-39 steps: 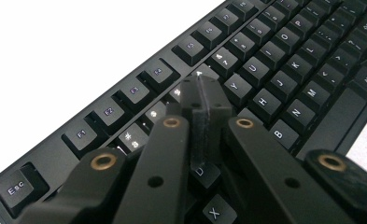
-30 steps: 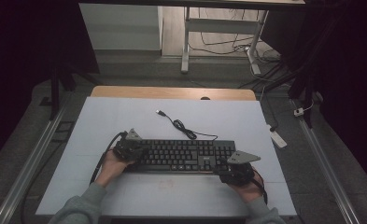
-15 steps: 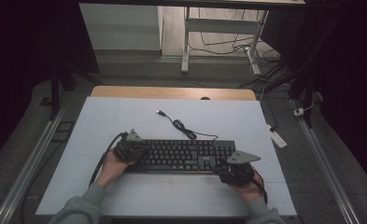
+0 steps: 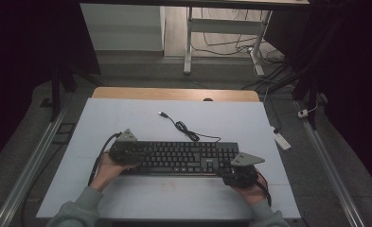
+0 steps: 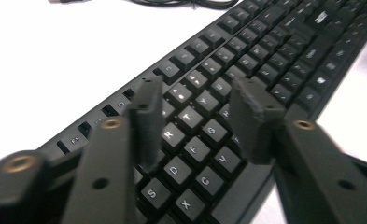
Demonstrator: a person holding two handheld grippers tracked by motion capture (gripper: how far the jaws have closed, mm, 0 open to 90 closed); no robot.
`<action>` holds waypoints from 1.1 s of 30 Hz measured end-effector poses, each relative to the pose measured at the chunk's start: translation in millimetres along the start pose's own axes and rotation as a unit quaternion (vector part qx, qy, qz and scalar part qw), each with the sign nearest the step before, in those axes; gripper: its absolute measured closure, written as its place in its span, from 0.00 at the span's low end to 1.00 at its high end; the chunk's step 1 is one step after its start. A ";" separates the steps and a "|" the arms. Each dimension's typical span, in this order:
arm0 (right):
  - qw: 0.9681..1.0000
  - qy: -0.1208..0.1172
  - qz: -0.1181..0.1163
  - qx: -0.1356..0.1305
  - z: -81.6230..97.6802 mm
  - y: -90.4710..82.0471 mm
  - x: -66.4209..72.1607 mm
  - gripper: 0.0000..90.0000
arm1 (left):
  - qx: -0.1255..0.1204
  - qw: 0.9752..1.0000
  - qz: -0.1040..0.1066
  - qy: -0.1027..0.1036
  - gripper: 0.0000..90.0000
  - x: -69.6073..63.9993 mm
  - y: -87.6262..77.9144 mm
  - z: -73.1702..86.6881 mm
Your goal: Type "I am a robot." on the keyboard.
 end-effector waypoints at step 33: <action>1.000 -0.005 -0.001 -0.008 -8.2 6.6 1.0 0.55 | 0.006 1.000 -0.004 -0.019 0.37 4.1 -11.3 0.8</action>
Point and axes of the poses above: each handheld gripper's, and its own axes: y roughly forward along the jaws, z roughly out of its underside, x roughly to its left, the point moved 1 cm from there along y, roughly forward along the jaws, and after that the axes turned 6 degrees about -z, right-handed, at the moved point
